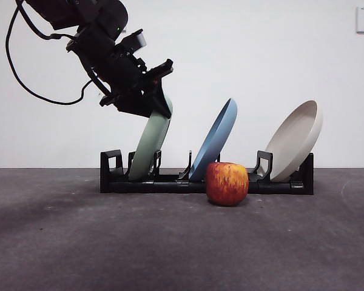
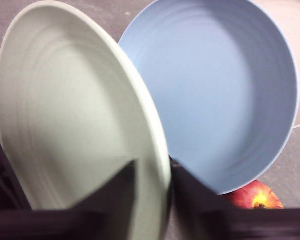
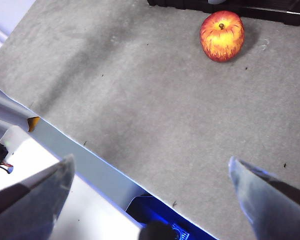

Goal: Take the green plate from the plate rack,put the plate on the table,take the apple from the table,put the apple in the plate

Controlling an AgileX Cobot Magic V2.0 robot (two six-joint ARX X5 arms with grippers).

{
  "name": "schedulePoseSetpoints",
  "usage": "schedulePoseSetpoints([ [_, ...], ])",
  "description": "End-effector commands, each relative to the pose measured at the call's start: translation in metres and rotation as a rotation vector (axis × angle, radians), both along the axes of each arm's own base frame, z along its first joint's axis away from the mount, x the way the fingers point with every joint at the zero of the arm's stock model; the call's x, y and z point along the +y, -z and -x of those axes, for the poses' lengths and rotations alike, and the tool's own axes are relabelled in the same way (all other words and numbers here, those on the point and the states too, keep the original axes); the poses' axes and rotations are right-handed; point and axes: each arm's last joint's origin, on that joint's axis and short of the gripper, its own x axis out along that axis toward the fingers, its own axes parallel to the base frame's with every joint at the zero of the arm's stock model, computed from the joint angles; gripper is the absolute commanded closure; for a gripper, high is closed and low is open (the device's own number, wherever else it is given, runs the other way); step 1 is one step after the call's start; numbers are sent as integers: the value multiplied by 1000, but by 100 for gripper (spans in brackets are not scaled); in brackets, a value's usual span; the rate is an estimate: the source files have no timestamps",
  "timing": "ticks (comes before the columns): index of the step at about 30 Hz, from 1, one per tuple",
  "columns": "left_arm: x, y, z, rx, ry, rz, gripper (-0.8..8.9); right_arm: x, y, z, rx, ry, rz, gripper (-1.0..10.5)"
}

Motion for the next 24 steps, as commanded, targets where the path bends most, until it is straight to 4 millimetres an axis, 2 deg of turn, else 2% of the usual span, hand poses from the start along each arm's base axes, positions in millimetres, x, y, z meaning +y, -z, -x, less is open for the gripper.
schedulePoseSetpoints([
  [1, -1, 2, -1, 7, 0, 6, 809, 0, -1, 0, -4, 0, -5, 318],
  [14, 3, -5, 1, 56, -4, 78, 822, 0, -1, -1, -3, 0, -4, 318],
  [24, 13, -45, 19, -18, -12, 104, 822, 0, -1, -1, -3, 0, -4, 318],
])
